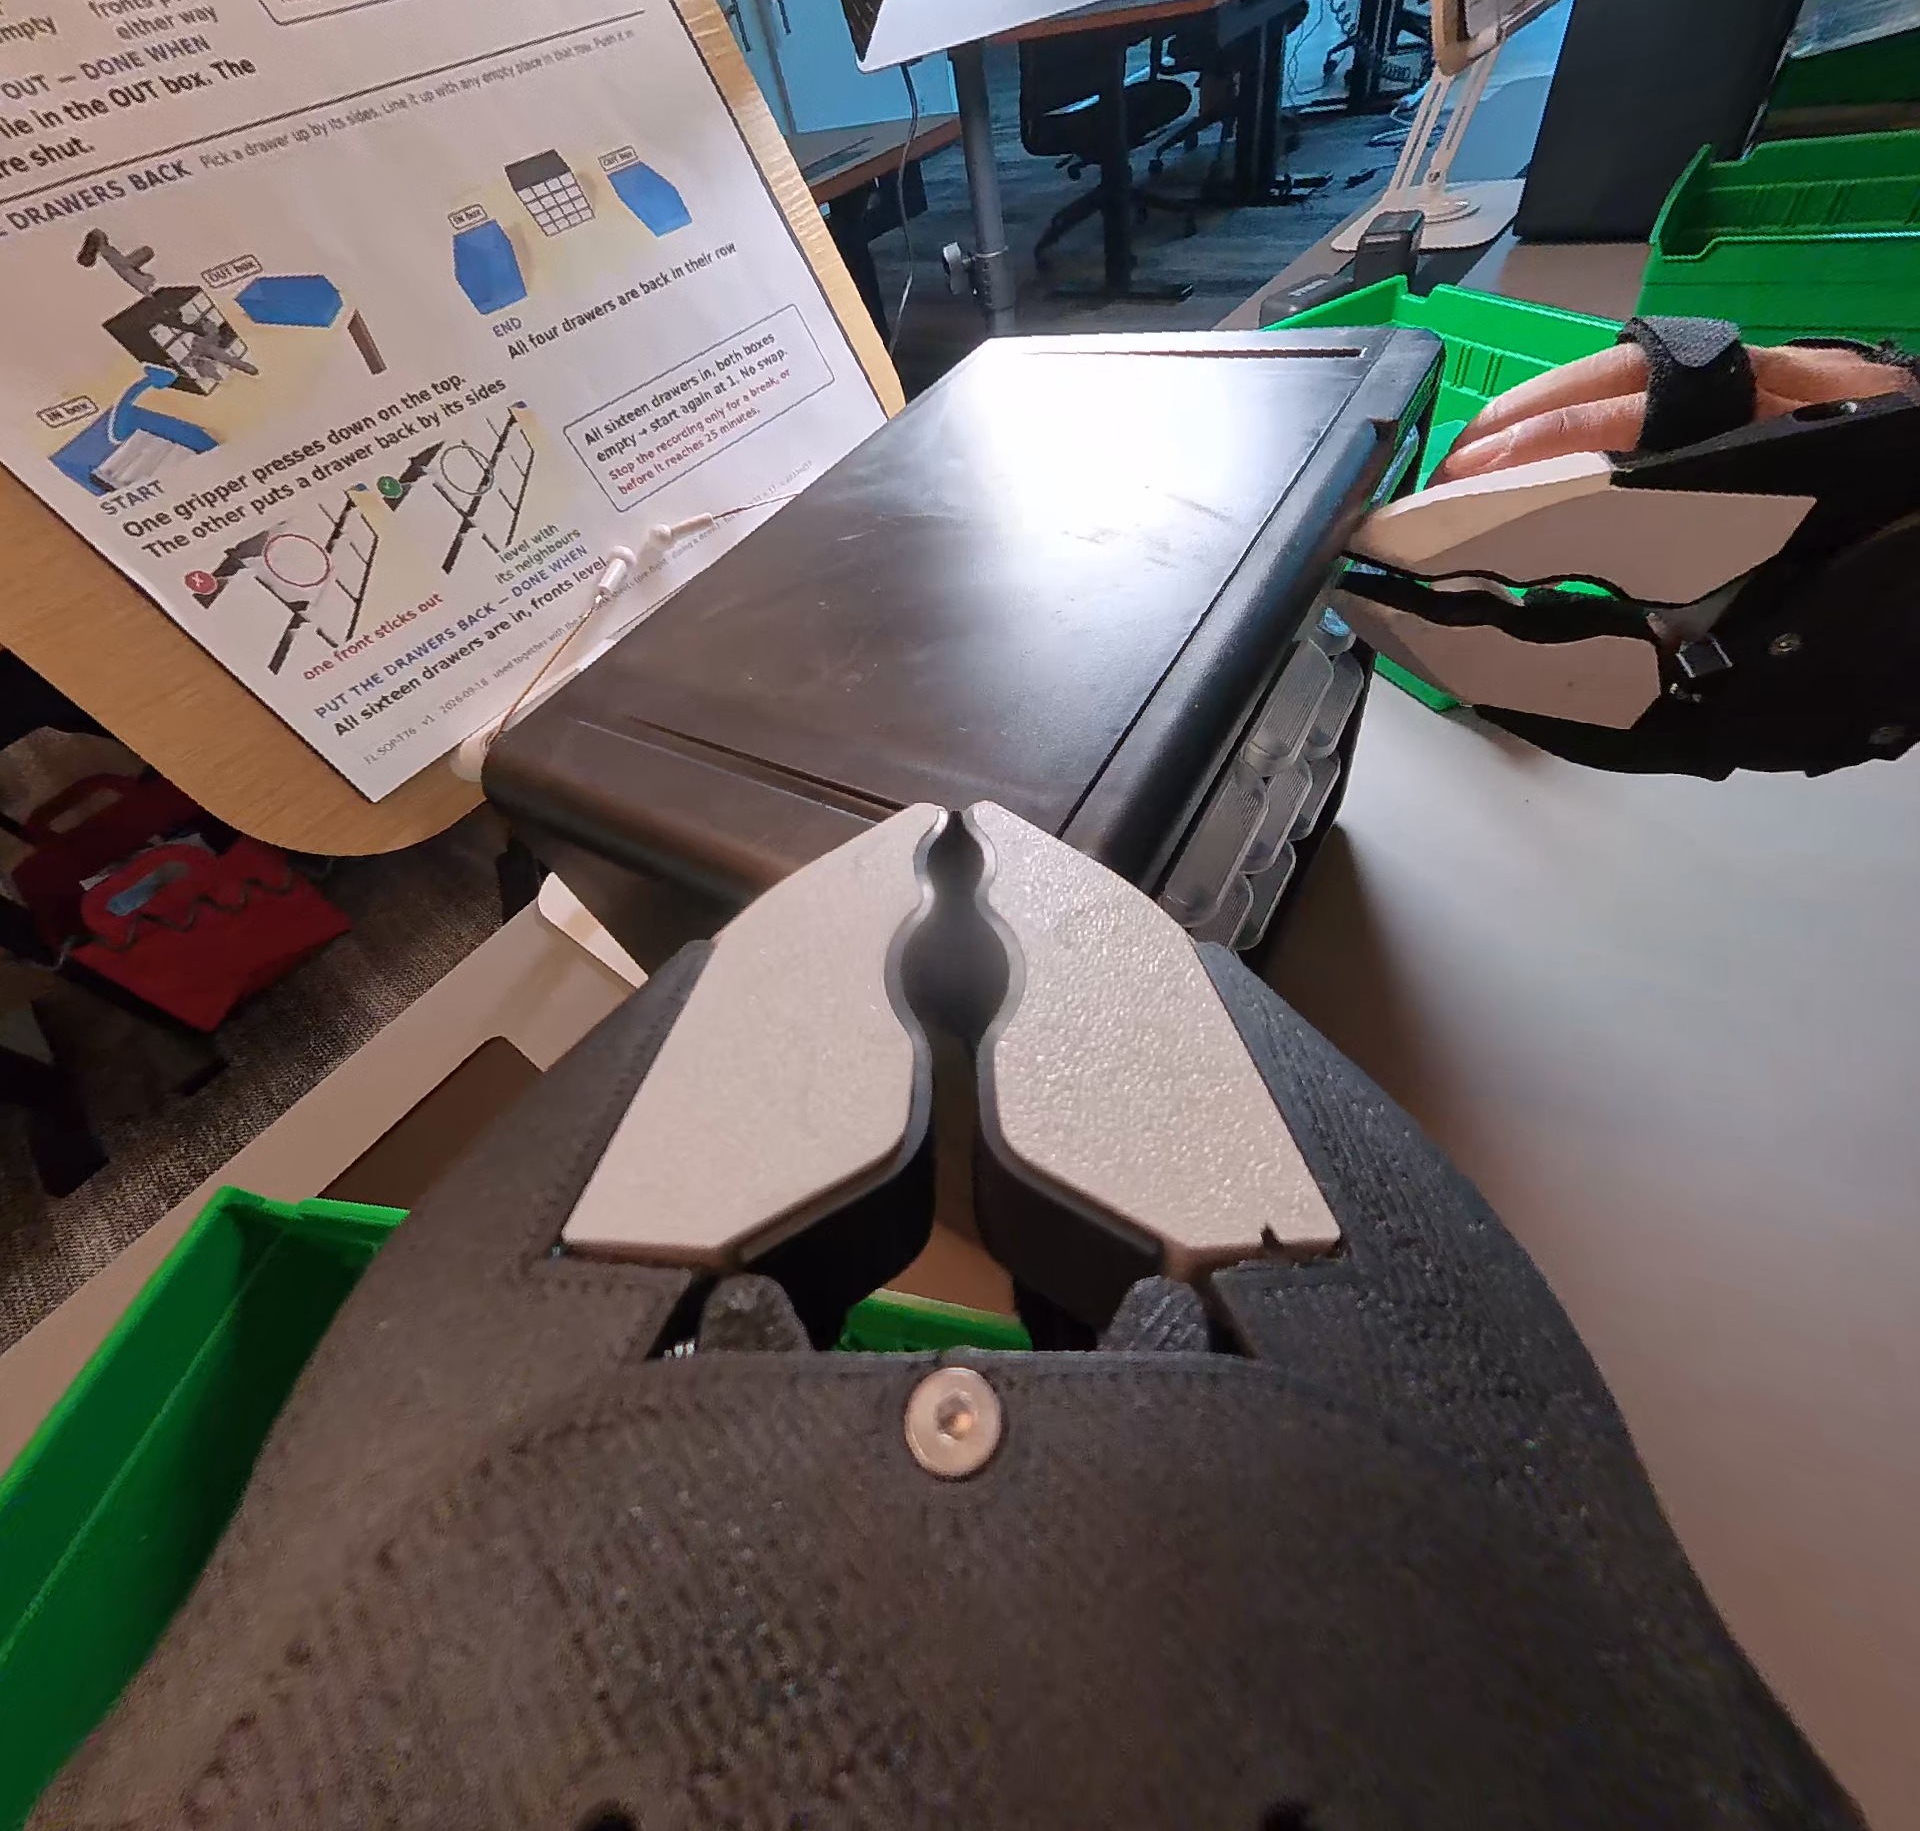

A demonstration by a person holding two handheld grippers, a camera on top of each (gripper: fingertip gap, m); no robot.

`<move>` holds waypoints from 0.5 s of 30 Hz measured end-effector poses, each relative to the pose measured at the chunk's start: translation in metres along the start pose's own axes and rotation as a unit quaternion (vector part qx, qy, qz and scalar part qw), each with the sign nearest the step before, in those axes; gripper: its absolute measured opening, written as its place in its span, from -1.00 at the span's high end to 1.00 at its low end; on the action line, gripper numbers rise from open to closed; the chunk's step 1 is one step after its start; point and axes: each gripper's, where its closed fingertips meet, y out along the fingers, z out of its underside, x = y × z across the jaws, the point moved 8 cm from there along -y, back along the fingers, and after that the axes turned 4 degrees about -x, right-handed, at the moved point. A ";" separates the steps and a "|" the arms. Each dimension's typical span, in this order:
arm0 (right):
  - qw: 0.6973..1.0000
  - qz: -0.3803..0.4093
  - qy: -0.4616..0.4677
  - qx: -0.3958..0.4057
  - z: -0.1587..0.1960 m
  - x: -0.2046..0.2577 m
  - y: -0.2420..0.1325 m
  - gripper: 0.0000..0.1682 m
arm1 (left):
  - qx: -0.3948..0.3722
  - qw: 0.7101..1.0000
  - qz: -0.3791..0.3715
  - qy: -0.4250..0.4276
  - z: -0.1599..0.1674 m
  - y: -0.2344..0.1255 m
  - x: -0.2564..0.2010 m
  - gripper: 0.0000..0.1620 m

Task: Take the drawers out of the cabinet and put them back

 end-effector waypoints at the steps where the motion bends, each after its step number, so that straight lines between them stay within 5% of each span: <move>1: 1.000 -0.002 0.000 -0.003 -0.001 0.000 -0.001 0.94 | 0.000 1.000 0.000 0.000 0.000 0.000 0.000 1.00; 15: 0.994 -0.081 0.062 -0.040 -0.020 -0.018 -0.061 0.89 | 0.000 1.000 0.000 0.000 0.000 0.000 0.000 1.00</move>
